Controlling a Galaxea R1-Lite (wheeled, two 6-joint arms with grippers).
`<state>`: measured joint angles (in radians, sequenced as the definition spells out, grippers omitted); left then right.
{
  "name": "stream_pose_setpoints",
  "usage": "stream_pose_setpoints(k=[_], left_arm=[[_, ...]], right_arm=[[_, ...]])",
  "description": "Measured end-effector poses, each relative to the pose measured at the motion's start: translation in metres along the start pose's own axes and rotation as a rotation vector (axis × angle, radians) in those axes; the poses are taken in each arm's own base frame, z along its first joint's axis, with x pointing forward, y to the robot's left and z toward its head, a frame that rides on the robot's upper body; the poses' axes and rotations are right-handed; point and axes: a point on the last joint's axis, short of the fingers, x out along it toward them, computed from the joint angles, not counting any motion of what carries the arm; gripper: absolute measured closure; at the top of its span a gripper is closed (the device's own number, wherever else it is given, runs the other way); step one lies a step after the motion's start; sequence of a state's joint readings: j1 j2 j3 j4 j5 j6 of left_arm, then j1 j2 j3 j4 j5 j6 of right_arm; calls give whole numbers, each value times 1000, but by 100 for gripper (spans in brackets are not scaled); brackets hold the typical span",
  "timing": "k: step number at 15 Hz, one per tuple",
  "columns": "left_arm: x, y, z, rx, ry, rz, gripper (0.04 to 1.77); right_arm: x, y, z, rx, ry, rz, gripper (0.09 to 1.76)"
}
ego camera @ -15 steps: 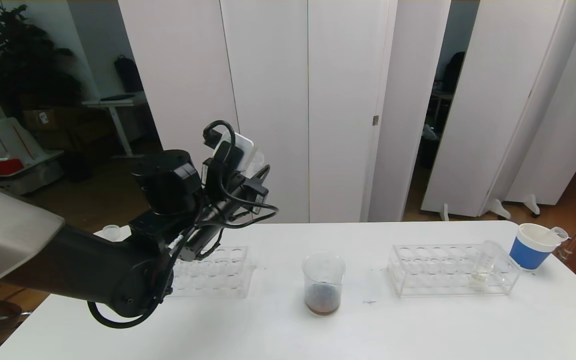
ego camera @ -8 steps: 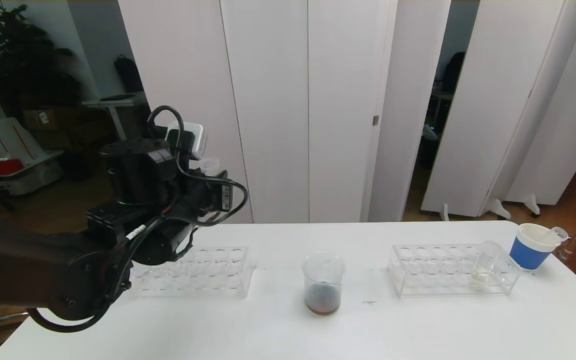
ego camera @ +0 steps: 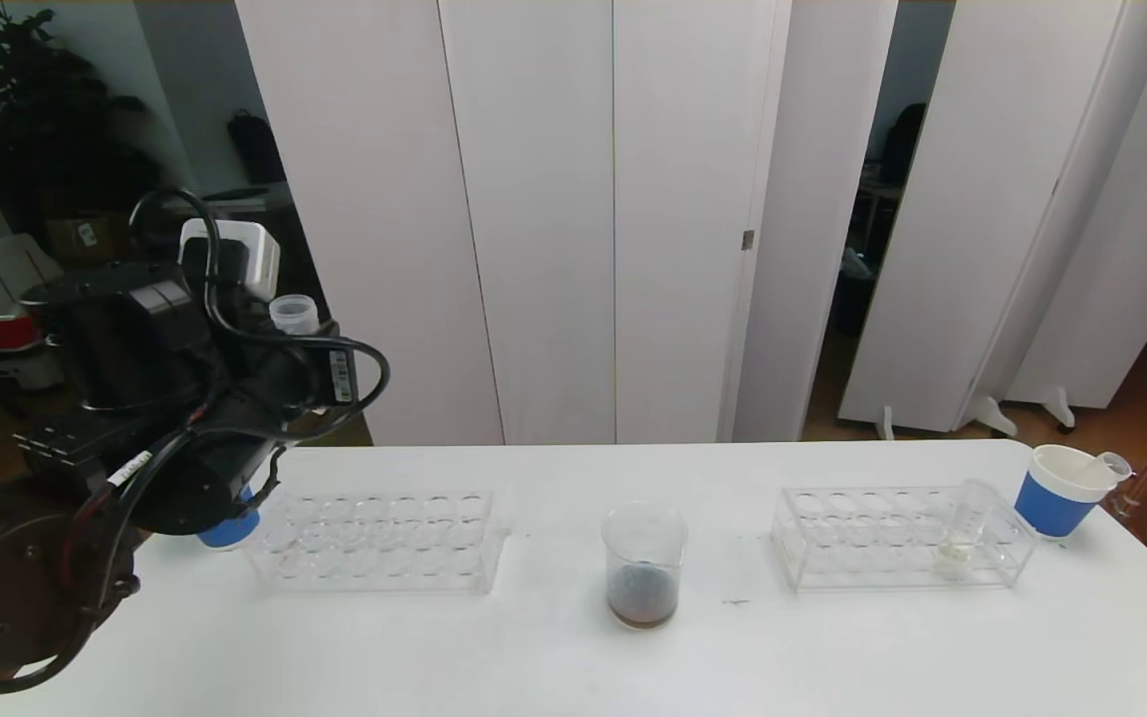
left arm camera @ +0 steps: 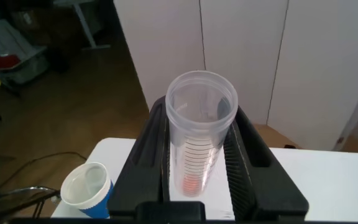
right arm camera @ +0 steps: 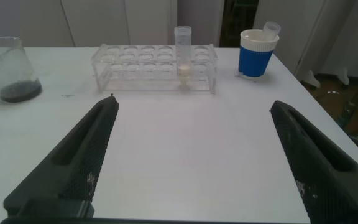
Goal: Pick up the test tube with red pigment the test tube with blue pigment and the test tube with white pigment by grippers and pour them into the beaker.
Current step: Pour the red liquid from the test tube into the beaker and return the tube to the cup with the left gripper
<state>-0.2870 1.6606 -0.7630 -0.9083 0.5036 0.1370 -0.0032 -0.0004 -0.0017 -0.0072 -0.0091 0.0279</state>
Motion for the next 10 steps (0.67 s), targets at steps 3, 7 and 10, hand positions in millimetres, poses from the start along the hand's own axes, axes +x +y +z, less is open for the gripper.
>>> stream_pose_setpoints(k=[3, 7, 10], left_arm=[[11, 39, 5, -32, -75, 155, 122], [23, 94, 1, 17, -86, 345, 122], [33, 122, -3, 13, -125, 445, 122]], right_arm=[[0, 0, 0, 0, 0, 0, 10], [0, 0, 0, 0, 0, 0, 10], [0, 0, 0, 0, 0, 0, 10]])
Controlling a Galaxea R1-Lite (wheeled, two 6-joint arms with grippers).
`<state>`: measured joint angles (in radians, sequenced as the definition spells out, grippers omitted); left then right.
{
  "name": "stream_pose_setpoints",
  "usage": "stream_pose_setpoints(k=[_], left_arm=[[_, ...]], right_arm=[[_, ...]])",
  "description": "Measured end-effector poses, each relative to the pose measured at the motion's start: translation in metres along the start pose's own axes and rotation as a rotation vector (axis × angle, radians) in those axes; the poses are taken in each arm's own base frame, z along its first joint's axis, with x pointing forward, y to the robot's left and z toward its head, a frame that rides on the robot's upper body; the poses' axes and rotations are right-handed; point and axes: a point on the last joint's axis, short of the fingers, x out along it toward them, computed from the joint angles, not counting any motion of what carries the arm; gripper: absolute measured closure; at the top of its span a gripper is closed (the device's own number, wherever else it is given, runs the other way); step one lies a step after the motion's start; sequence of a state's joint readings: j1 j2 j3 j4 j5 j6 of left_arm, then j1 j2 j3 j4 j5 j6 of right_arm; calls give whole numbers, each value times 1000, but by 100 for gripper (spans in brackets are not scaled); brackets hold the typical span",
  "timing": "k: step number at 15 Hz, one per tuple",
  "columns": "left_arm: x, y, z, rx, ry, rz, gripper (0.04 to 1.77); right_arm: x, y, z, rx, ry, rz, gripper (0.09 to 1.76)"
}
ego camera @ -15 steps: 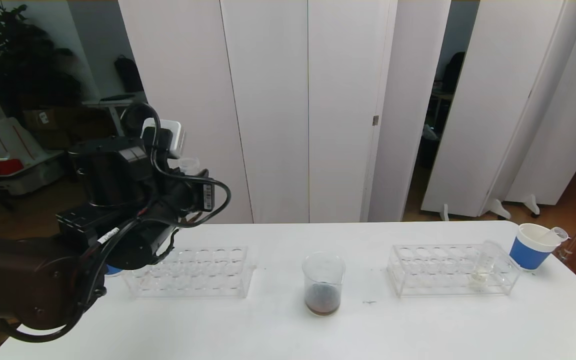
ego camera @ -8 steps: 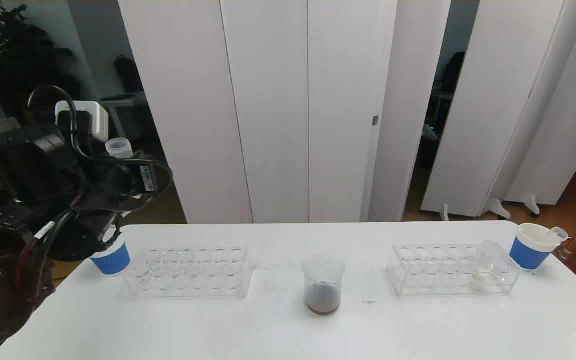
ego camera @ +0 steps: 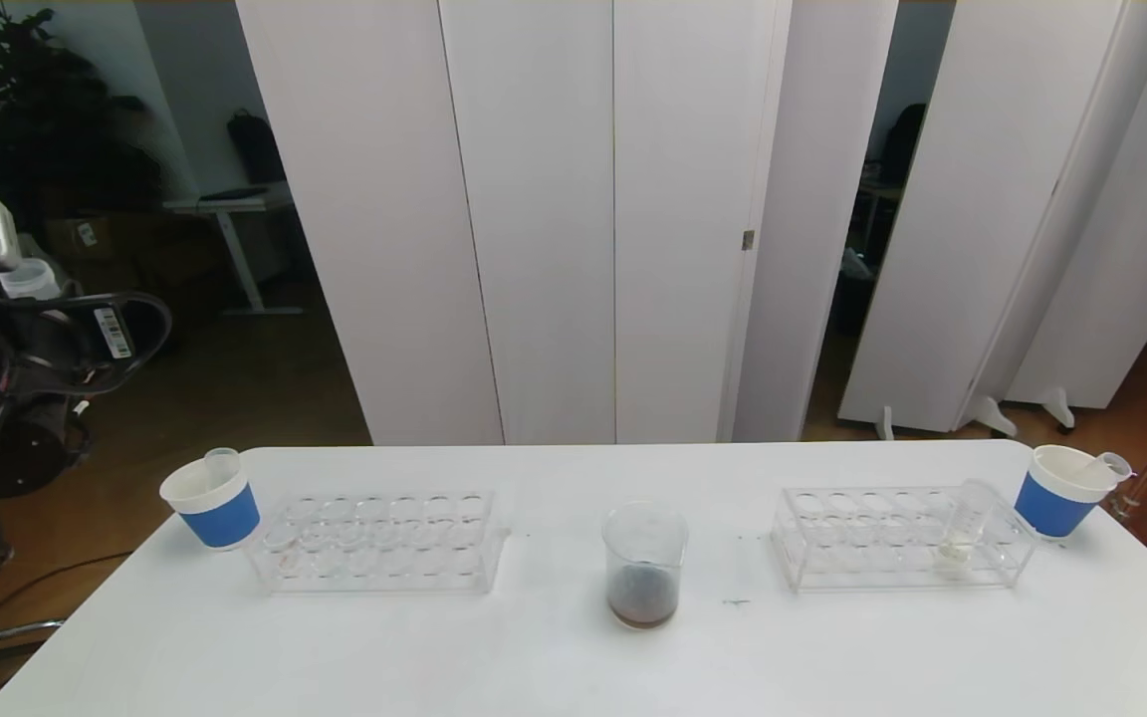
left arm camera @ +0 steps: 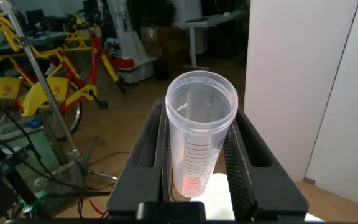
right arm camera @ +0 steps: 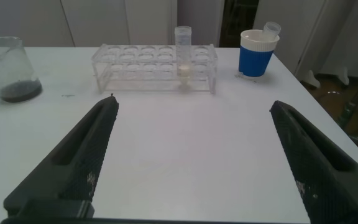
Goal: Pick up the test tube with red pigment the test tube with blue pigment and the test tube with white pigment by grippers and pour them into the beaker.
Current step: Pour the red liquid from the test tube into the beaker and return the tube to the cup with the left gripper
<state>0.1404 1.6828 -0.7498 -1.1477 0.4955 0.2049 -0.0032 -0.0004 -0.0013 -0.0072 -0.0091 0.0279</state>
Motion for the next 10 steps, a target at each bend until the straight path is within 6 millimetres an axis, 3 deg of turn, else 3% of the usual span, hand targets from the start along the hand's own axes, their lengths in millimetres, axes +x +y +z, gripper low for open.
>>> stream_pose_setpoints(k=[4, 10], left_arm=[[16, 3, -21, -19, -24, 17, 122], [28, -3, -74, -67, 61, -19, 122]], right_arm=[[0, 0, 0, 1, 0, 0, 10], [0, 0, 0, 0, 0, 0, 10]])
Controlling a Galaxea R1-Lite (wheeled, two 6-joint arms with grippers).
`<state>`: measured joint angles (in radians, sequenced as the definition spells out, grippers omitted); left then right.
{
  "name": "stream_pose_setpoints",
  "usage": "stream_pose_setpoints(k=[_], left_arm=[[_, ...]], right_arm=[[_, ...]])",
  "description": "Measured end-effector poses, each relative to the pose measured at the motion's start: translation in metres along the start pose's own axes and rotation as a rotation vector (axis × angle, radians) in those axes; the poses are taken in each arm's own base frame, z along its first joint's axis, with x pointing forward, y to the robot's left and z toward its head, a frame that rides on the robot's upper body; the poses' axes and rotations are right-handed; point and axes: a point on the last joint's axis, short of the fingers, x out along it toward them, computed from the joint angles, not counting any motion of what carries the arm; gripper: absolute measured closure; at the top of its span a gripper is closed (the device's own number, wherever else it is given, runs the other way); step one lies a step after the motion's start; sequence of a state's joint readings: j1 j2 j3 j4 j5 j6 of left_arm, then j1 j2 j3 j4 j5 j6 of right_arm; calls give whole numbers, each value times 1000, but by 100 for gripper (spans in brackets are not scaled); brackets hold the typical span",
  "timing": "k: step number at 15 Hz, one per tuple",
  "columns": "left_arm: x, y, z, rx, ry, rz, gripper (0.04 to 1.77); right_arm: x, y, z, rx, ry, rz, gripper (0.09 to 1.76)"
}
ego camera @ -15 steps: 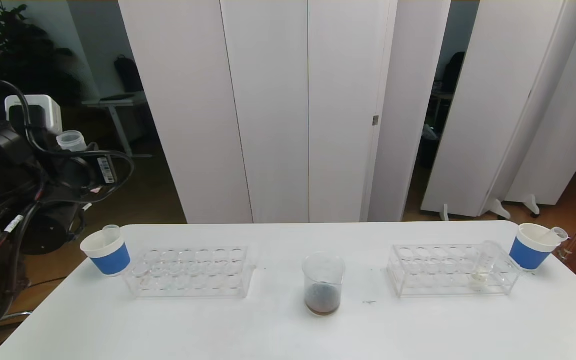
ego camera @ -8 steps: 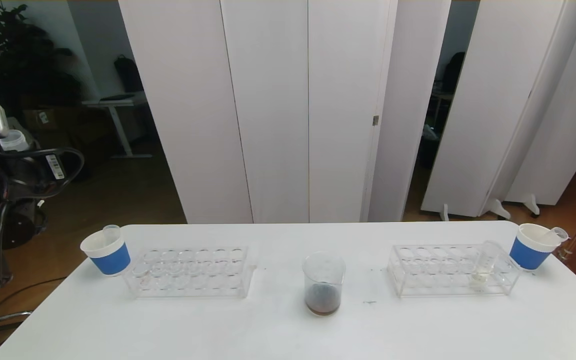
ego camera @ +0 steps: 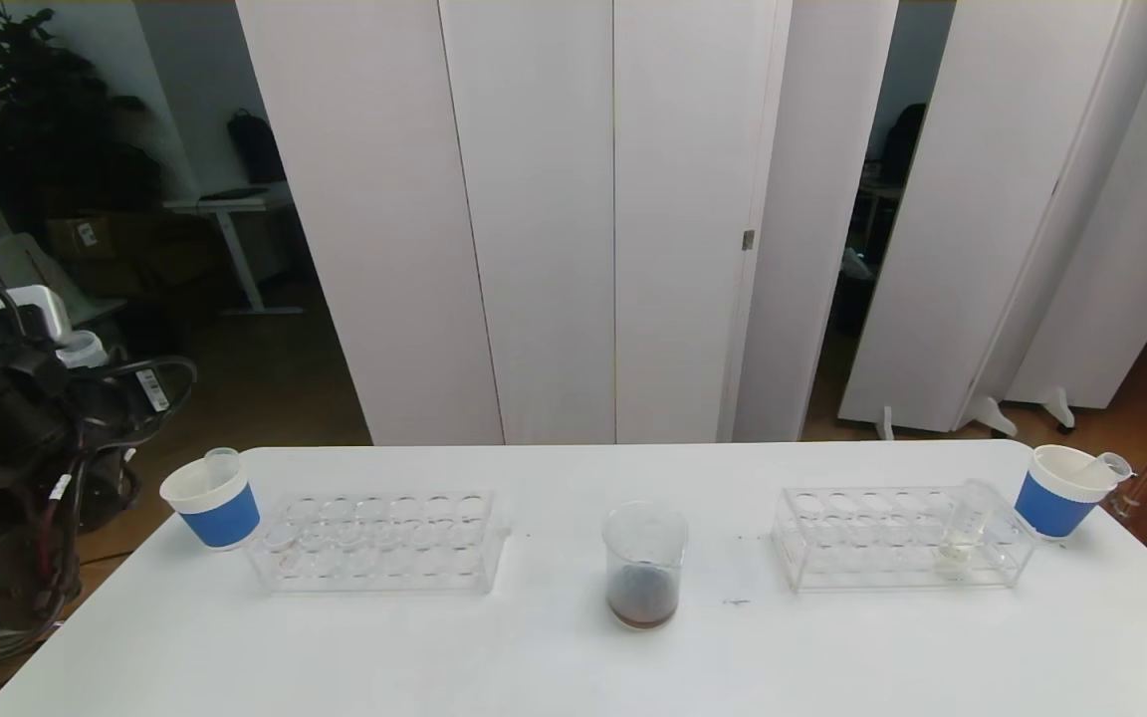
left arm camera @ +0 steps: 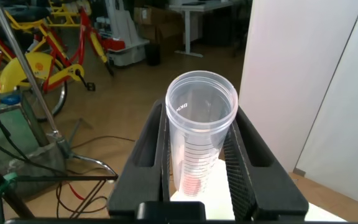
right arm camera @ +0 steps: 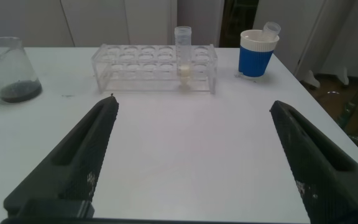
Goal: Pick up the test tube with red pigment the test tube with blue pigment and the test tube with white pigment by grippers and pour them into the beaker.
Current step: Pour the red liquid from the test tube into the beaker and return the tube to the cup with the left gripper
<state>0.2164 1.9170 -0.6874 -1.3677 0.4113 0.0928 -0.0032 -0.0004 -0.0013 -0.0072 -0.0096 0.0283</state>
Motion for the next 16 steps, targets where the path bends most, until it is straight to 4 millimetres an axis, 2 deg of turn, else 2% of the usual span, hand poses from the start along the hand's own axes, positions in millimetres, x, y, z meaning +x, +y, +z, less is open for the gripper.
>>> stream_pose_setpoints(k=[8, 16], left_arm=[[1, -5, -61, -28, 129, -32, 122], [-1, -12, -89, -81, 199, -71, 122]], right_arm=[[0, 0, 0, 0, 0, 0, 10], [0, 0, 0, 0, 0, 0, 10]])
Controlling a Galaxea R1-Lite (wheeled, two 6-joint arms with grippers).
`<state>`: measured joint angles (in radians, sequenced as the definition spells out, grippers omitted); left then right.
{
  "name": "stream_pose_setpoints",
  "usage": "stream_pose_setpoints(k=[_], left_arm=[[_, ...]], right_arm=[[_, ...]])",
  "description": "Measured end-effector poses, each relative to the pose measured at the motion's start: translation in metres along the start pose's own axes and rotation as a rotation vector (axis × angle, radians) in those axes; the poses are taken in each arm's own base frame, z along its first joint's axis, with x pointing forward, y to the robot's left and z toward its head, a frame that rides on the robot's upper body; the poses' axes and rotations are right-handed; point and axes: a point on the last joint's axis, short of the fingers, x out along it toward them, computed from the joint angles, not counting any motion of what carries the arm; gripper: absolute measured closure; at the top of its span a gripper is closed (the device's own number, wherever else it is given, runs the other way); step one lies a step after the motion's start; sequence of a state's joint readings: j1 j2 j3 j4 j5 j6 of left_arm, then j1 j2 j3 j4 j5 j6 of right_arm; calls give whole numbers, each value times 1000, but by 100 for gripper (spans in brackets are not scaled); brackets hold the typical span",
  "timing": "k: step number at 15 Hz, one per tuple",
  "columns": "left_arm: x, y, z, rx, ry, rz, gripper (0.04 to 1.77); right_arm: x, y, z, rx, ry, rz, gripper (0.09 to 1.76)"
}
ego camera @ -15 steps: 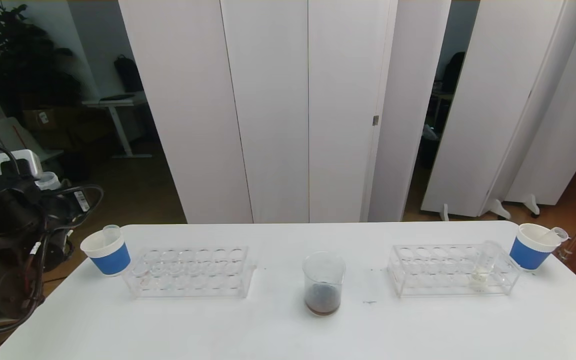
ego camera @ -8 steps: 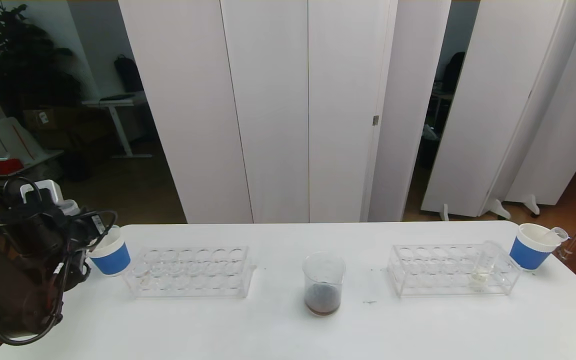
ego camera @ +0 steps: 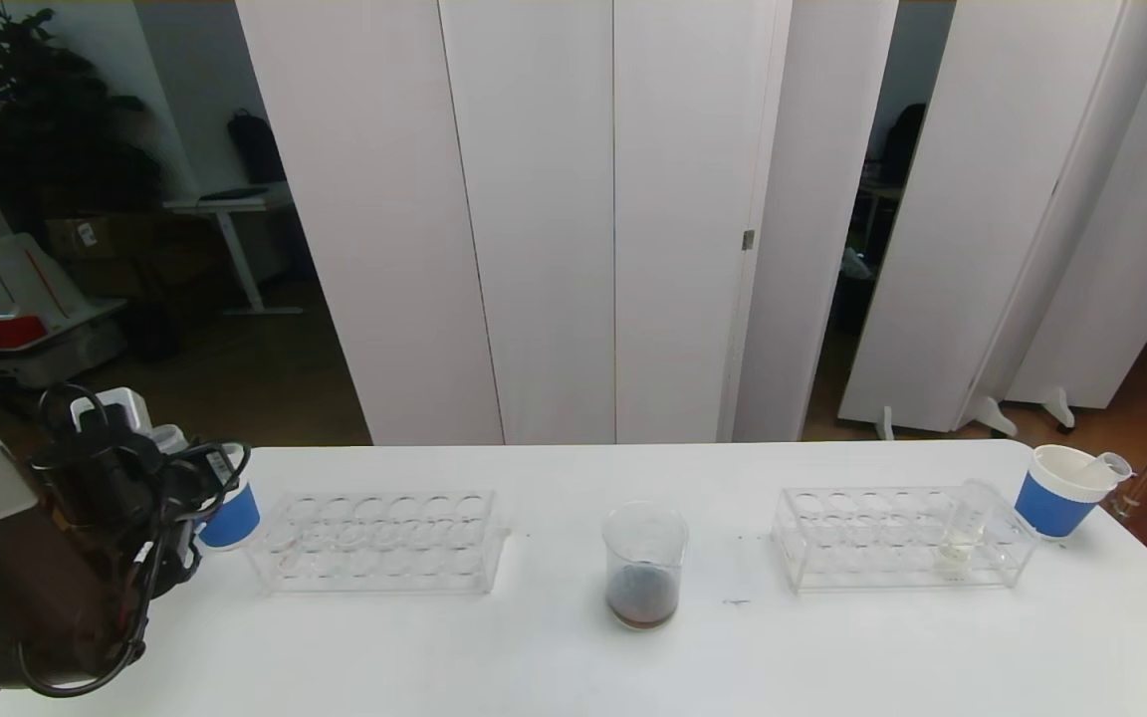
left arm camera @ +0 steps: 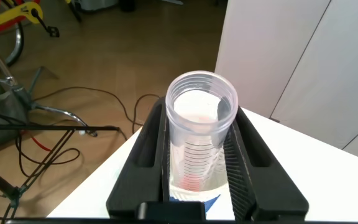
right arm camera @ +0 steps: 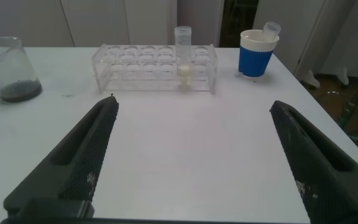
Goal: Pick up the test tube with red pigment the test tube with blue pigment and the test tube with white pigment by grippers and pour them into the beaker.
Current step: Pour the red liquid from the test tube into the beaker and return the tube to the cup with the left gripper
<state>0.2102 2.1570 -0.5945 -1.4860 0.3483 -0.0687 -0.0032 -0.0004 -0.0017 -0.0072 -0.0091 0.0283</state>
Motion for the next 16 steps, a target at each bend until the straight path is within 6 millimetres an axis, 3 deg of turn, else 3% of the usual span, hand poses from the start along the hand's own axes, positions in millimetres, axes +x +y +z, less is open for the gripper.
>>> stream_pose_setpoints(k=[9, 10, 11, 13, 14, 16], left_arm=[[1, 0, -7, 0, 17, -9, 122], [1, 0, -7, 1, 18, -10, 116], [1, 0, -7, 3, 18, -10, 95], [1, -1, -5, -2, 1, -13, 27], [1, -1, -4, -1, -2, -14, 9], [0, -1, -3, 1, -6, -15, 6]], right_arm=[[0, 0, 0, 0, 0, 0, 10], [0, 0, 0, 0, 0, 0, 10], [0, 0, 0, 0, 0, 0, 10], [0, 0, 0, 0, 0, 0, 10], [0, 0, 0, 0, 0, 0, 10], [0, 0, 0, 0, 0, 0, 10]])
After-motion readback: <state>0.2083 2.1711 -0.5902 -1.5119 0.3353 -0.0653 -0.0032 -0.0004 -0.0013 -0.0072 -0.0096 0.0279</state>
